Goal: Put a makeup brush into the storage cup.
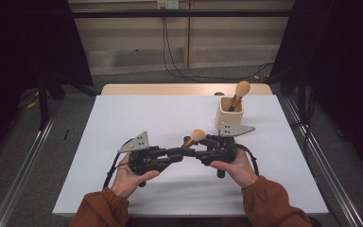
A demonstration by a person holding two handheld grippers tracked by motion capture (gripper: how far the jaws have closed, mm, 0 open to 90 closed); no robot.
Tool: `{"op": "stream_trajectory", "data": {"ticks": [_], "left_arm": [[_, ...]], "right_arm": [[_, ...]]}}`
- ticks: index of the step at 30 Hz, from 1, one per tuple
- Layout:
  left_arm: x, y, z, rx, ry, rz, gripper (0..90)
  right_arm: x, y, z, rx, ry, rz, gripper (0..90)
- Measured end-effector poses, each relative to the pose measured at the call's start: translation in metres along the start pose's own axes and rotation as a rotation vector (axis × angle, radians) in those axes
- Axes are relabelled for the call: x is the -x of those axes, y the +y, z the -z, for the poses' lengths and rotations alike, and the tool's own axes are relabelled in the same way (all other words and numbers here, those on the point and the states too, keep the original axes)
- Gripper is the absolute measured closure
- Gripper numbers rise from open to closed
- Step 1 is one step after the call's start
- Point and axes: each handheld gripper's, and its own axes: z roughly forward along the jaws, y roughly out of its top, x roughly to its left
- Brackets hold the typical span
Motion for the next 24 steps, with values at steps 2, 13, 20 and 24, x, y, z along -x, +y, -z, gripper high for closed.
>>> {"op": "stream_trajectory", "data": {"ticks": [2, 13, 20, 24], "left_arm": [[0.0, -0.0006, -0.0003, -0.002, -0.003, 0.002, 74.4], [0.0004, -0.0015, -0.0019, -0.001, -0.004, -0.013, 74.0], [-0.0013, -0.0022, -0.002, -0.012, 0.007, -0.019, 71.9], [-0.0022, -0.0031, -0.0029, -0.019, 0.015, -0.019, 71.3]], "right_arm": [[0.001, -0.0008, 0.0004, 0.005, 0.003, -0.002, 57.2], [0.0047, -0.0007, 0.0012, 0.018, 0.045, -0.067, 68.8], [0.0047, -0.001, 0.0004, 0.016, 0.054, -0.085, 72.2], [0.0047, -0.0016, -0.0005, 0.006, 0.047, -0.077, 72.7]]}}
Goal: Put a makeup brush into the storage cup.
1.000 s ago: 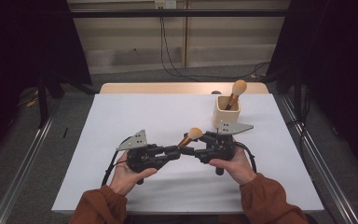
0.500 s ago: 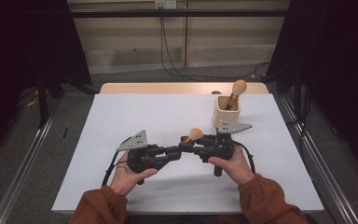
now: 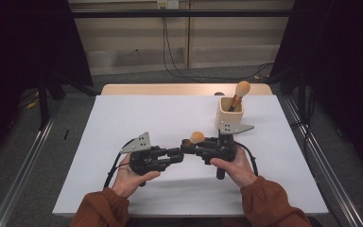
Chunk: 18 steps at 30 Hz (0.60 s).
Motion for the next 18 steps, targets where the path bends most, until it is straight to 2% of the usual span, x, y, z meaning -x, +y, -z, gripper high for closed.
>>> {"op": "stream_trajectory", "data": {"ticks": [3, 5, 13, 16, 18], "left_arm": [[-0.0003, -0.0001, -0.0002, -0.009, 0.009, 0.002, 69.6], [-0.0004, -0.0004, -0.0005, -0.015, 0.028, 0.004, 65.2], [-0.0006, -0.0017, -0.0006, -0.032, 0.058, -0.002, 54.8], [0.0, -0.002, -0.0013, -0.048, 0.076, -0.012, 44.8], [-0.0001, -0.0023, -0.0014, -0.05, 0.08, -0.01, 43.1]], "right_arm": [[-0.0001, 0.0002, -0.0003, -0.004, -0.005, 0.007, 73.0], [-0.0003, 0.0002, -0.0003, -0.007, -0.009, 0.011, 73.0], [-0.0004, 0.0031, 0.0029, -0.012, -0.024, 0.032, 73.2], [0.001, 0.0044, 0.0056, -0.011, -0.04, 0.033, 73.2], [0.0011, 0.0057, 0.007, -0.016, -0.042, 0.035, 73.2]]}}
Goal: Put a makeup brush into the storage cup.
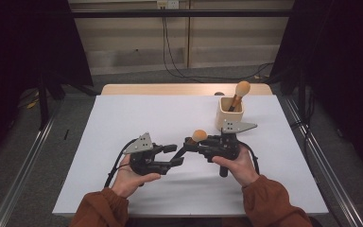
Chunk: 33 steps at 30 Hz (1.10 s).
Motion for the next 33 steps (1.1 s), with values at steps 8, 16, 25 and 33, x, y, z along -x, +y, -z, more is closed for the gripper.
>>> {"op": "stream_trajectory", "data": {"ticks": [8, 16, 25, 33], "left_arm": [[-0.002, 0.001, 0.003, -0.001, 0.058, 0.011, 23.7], [-0.004, 0.002, 0.005, -0.003, 0.095, 0.022, 12.6], [-0.005, 0.004, 0.012, 0.003, 0.13, 0.016, 6.5], [-0.008, 0.002, 0.022, 0.005, 0.176, 0.044, 3.7]], "right_arm": [[0.0, 0.003, 0.003, -0.027, -0.018, 0.01, 73.2], [0.001, 0.005, 0.007, -0.048, -0.046, 0.028, 73.1], [0.002, 0.008, 0.016, -0.054, -0.087, 0.042, 73.2], [0.003, 0.011, 0.027, -0.059, -0.127, 0.036, 73.2]]}}
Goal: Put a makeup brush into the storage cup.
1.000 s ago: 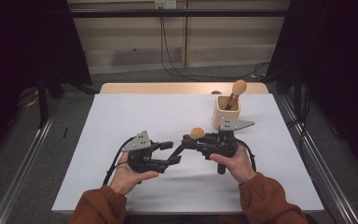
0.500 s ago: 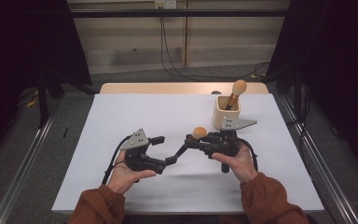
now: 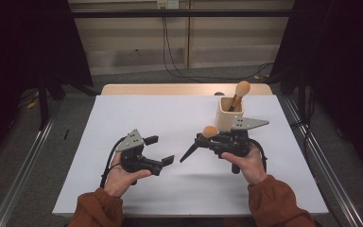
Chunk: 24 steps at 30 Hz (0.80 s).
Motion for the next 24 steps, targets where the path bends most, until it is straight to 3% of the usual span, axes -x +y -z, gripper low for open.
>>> {"op": "stream_trajectory", "data": {"ticks": [3, 10, 12, 24], "left_arm": [[-0.002, -0.001, 0.004, 0.021, 0.01, 0.015, 3.5], [-0.008, -0.003, 0.013, -0.005, 0.057, 0.014, 3.2], [-0.01, -0.003, 0.015, 0.0, 0.06, 0.032, 3.2], [-0.011, -0.012, 0.035, 0.028, 0.143, 0.018, 1.3]], "right_arm": [[0.0, 0.001, 0.003, -0.003, -0.013, 0.008, 73.2], [0.003, 0.005, 0.012, 0.01, -0.049, 0.011, 73.2], [0.004, 0.006, 0.017, 0.01, -0.062, 0.01, 73.2], [0.016, 0.012, 0.039, 0.038, -0.132, 0.005, 73.2]]}}
